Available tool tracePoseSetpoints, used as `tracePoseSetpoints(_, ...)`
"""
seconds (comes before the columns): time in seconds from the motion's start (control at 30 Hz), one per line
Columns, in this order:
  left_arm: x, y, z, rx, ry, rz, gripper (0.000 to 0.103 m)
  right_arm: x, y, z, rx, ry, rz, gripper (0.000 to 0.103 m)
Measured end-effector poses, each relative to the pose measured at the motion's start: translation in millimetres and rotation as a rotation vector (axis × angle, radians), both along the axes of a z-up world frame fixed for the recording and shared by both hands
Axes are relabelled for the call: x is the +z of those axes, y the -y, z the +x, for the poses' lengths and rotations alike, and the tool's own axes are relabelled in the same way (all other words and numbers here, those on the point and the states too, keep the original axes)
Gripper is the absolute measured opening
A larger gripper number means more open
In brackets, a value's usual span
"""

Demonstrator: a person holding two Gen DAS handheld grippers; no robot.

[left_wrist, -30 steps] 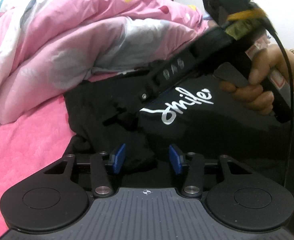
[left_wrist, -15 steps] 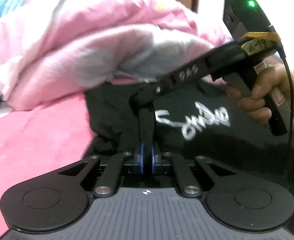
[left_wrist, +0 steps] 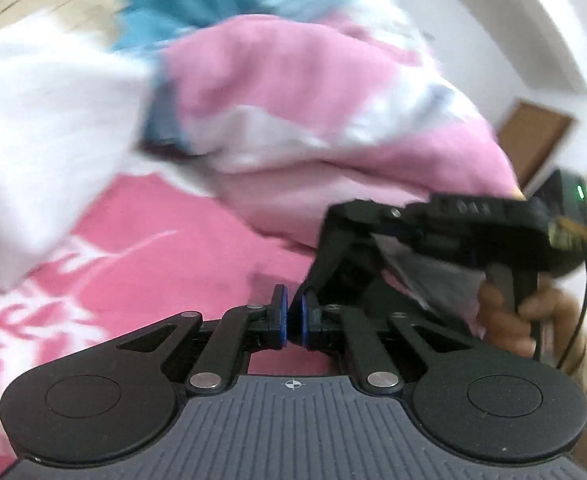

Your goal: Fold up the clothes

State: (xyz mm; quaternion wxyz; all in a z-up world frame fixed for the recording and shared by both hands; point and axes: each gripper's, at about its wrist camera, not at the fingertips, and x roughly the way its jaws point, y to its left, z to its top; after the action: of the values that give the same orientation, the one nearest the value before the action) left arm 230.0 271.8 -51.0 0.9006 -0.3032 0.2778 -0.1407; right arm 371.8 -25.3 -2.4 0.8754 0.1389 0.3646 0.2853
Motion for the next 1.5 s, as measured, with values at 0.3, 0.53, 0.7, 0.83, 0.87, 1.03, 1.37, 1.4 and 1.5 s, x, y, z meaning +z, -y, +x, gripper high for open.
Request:
tracePoseSetpoints(0.3, -26.7, -36.9, 11.2, 0.126, -0.157, -0.117, 0.001, -46.5, -45.6, 51.9, -0.018, -0.024, -0.031, 0.005)
tracePoseSetpoints(0.53, -31.1, -28.9, 17.7, 0.058, -0.164, -0.138, 0.010, -72.0, -58.3, 75.9, -0.002, -0.089, 0.000, 0.009)
tracePoseSetpoints(0.7, -29.8, -17.7, 24.3, 0.052, -0.153, -0.075, 0.034, -42.7, -43.0, 55.8, -0.016, 0.014, 0.026, 0.026)
tracePoseSetpoints(0.83, -29.9, -7.2, 30.3, 0.037, -0.148, -0.033, 0.034, -8.3, -15.9, 19.8, -0.014, 0.125, 0.028, 0.027)
tracePoseSetpoints(0.87, -30.1, -4.3, 31.7, 0.032, -0.147, -0.021, 0.034, -2.2, -9.8, 9.3, -0.009, 0.143, 0.011, 0.027)
tracePoseSetpoints(1.03, -29.2, 22.1, 35.4, 0.051, -0.131, 0.150, 0.007, 7.6, 16.2, -54.8, 0.005, 0.220, -0.128, 0.027)
tracePoseSetpoints(1.37, -23.5, -15.8, 23.9, 0.103, -0.174, -0.129, 0.002, -13.6, 34.6, -119.8, 0.015, 0.219, -0.332, 0.027)
tracePoseSetpoints(1.4, -24.4, -17.5, 23.9, 0.105, -0.180, -0.140, 0.002, -17.4, 28.9, -124.7, 0.047, 0.229, -0.359, 0.027)
tracePoseSetpoints(1.5, -24.8, -18.0, 23.9, 0.112, -0.192, -0.137, 0.002, -29.5, 3.9, -133.0, 0.132, 0.293, -0.472, 0.028)
